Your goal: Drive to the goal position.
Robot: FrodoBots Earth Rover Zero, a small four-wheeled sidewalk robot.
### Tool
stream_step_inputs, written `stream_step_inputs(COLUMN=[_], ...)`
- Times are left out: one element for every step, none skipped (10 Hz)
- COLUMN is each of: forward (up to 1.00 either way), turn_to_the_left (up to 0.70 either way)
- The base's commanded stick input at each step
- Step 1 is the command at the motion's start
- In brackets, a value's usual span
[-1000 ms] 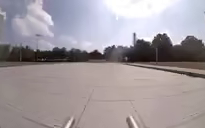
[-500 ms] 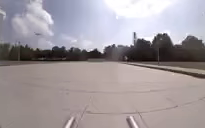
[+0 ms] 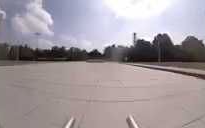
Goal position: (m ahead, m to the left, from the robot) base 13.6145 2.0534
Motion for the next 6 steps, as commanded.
stream_step_inputs(forward=[0.7, 0.7, 0.7, 0.7, 0.7, 0.7], turn_to_the_left=[0.05, 0.05, 0.05, 0.05, 0.05, 0.05])
